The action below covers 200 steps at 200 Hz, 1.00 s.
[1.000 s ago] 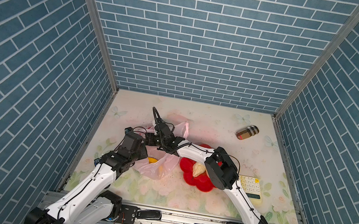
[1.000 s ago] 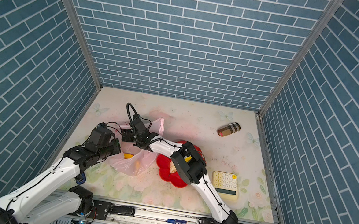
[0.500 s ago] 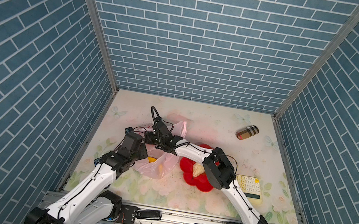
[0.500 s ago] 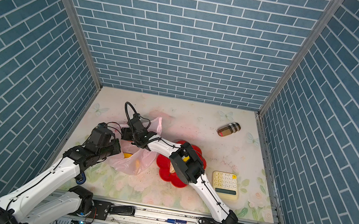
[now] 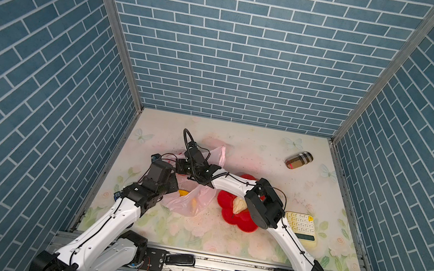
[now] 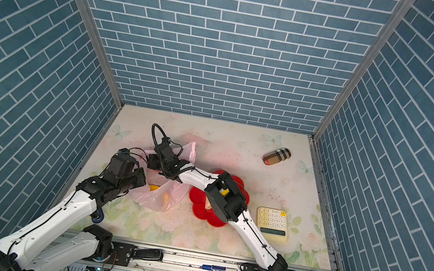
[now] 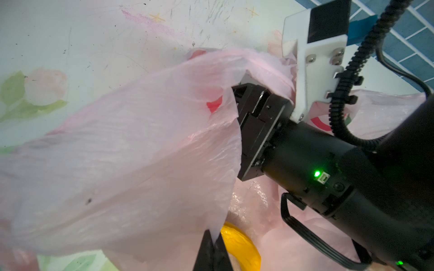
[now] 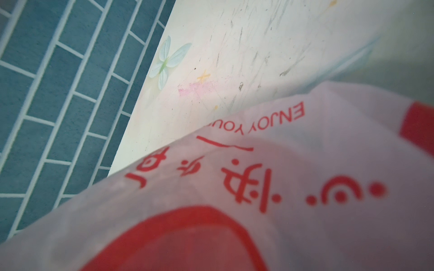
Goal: Take the fake fruits out of the plastic bag
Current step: 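Close the right gripper on the orange fruit while the left holds the bag, then lift the orange fruit out of the bag and carry it over the red plate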
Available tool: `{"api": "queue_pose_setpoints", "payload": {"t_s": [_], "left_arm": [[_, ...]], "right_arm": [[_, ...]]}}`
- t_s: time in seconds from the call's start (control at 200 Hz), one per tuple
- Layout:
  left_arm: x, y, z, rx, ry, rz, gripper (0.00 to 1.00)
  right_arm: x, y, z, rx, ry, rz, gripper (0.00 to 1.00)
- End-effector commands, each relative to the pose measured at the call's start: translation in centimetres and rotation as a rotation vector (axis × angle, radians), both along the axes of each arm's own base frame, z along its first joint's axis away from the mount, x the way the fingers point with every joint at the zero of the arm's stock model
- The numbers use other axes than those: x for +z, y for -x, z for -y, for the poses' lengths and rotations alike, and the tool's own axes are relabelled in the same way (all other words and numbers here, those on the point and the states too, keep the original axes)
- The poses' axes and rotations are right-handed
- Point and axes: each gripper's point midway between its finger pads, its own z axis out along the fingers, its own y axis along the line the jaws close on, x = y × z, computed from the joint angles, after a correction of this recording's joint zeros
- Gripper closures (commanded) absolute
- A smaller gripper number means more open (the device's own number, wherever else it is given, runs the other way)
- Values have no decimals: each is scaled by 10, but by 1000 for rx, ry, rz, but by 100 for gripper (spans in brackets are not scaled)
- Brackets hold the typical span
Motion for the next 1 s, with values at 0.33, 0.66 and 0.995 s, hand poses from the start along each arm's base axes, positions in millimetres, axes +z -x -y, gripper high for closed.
{"api": "queue_pose_setpoints", "payload": {"t_s": [0.33,0.66,0.995], "left_arm": [[13,-19,-10,76,-23,83,95],[12,-19,-12,106,-4,102,95],[15,-14,-16,129,8,109,95]], "right_arm": [[41,49,51,122,73,-49,71],[81,80,80,218,100,-53,71],[131,113,107,327,110,-43,73]]}}
